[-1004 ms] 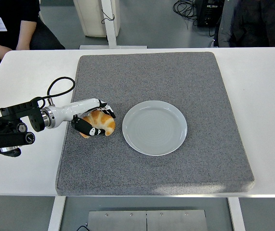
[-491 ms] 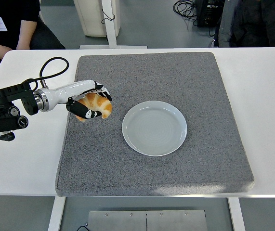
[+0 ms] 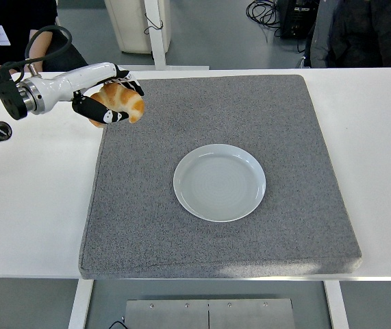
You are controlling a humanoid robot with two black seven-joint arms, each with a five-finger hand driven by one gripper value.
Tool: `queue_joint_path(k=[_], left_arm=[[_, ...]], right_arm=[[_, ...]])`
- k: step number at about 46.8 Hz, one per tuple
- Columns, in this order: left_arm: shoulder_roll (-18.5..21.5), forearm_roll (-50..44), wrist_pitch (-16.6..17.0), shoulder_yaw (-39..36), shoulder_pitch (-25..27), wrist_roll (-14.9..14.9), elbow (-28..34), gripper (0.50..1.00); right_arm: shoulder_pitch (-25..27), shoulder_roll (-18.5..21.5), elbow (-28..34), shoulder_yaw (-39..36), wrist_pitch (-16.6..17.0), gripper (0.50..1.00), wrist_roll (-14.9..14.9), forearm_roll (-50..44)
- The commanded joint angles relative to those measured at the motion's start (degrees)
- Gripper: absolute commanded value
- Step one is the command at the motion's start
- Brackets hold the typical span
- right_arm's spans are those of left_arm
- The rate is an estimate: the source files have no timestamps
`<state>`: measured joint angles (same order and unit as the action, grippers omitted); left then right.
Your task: Place the bread on the plate
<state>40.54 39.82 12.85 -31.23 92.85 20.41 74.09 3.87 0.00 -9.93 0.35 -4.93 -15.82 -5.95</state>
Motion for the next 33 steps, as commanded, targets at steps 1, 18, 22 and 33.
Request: queue_joint_path(k=[1,18,22,33], left_arm=[[0.6,0.0,-1.2,0.0,2.8,0.0,0.0,0.5],[-1.2,0.1,-2.3,1.1,8.5,0.2,-3.8,0.5],[-5.3,0.2,-2.3,1.3,8.9,0.2,-5.4,0.5],[-15.6,-0.2,-1.8,2.6,8.1,0.2,-9.8,0.5]], right_arm=[[0.0,0.0,0.1,0.0,0.0,1.0,0.0,0.0],[0.0,0.0,0.1,0.0,0.0,1.0,0.0,0.1],[0.0,0.0,0.1,0.0,0.0,1.0,0.0,0.0],[0.0,0.0,0.0,0.0,0.0,1.0,0.0,0.1]])
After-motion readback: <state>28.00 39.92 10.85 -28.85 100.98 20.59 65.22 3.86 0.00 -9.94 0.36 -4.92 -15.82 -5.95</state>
